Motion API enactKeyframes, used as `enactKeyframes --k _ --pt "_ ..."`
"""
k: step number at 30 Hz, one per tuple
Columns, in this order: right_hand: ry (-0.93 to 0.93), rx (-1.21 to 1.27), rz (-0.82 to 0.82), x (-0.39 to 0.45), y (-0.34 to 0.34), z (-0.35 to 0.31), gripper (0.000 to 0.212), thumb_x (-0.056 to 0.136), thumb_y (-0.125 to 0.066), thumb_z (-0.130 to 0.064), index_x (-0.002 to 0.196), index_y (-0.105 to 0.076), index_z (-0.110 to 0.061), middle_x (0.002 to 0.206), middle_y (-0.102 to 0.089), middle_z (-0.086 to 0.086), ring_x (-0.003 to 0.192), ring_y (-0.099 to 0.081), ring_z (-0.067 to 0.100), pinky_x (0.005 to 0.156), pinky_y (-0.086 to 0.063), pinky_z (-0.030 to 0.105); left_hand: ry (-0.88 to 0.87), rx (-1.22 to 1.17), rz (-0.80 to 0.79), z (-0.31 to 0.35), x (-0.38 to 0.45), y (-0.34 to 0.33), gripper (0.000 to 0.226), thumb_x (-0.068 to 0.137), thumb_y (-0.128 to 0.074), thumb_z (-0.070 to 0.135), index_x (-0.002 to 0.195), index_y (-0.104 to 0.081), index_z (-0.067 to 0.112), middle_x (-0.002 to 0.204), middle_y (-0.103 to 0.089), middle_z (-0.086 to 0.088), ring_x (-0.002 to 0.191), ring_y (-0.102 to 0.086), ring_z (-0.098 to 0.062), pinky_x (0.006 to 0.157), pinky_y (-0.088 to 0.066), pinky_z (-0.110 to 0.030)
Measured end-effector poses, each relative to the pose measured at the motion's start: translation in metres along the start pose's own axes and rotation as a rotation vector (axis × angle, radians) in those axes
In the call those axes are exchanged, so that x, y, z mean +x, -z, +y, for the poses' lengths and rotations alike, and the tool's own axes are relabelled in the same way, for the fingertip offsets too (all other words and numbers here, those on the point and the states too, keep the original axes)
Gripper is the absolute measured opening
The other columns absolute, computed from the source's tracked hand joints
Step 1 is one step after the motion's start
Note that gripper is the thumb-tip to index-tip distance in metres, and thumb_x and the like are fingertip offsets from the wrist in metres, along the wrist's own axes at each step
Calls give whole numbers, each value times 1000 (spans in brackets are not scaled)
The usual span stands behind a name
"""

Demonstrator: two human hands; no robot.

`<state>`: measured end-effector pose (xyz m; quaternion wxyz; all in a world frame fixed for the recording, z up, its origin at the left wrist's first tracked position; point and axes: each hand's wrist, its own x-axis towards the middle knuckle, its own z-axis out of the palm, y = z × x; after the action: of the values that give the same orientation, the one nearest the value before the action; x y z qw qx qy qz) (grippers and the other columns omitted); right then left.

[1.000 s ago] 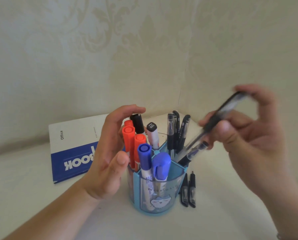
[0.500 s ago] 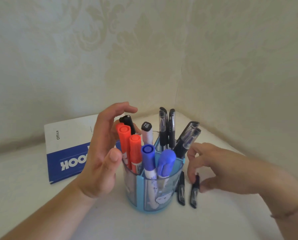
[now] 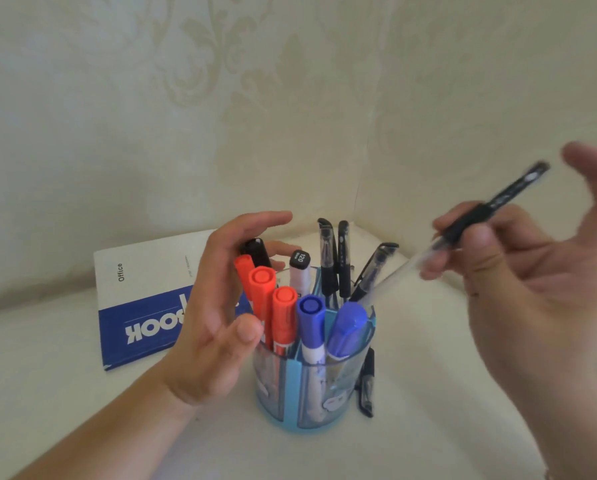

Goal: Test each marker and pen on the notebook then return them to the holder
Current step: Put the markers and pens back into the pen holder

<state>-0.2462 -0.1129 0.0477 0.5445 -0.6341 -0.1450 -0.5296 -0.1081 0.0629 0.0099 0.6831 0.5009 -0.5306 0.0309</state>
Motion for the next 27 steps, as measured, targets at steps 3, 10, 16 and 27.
enactKeyframes --k 3,10,16,27 --pt "-9 -140 -86 -7 -12 4 46 86 -57 -2 122 -36 -20 87 -71 8 60 -65 19 64 -53 28 8 100 -34 -4 -5 7 93 73 -69 65 140 -30 14 146 -31 -23 116 -52 -46 93 -42 -62" --pt "19 -221 20 3 -1 0 84 88 -67 -38 124 -30 27 88 -68 1 67 -62 18 65 -47 20 -93 104 -50 -5 -3 6 96 63 -78 63 142 -29 38 147 -25 -25 116 -50 -47 90 -41 -68" --pt "94 -265 42 0 -6 -2 75 91 -62 -32 121 -31 29 101 -60 25 75 -65 19 66 -47 18 -67 126 -70 -7 -5 6 100 63 -80 60 143 -28 30 148 -28 -20 115 -49 -49 89 -43 -65" --pt "-12 -333 -182 8 12 11 8 91 -57 -21 98 -60 -24 110 -53 6 89 -51 28 68 -40 34 -87 183 -87 -9 -1 14 86 77 -68 58 140 -25 19 147 -26 -20 108 -53 -46 90 -46 -56"
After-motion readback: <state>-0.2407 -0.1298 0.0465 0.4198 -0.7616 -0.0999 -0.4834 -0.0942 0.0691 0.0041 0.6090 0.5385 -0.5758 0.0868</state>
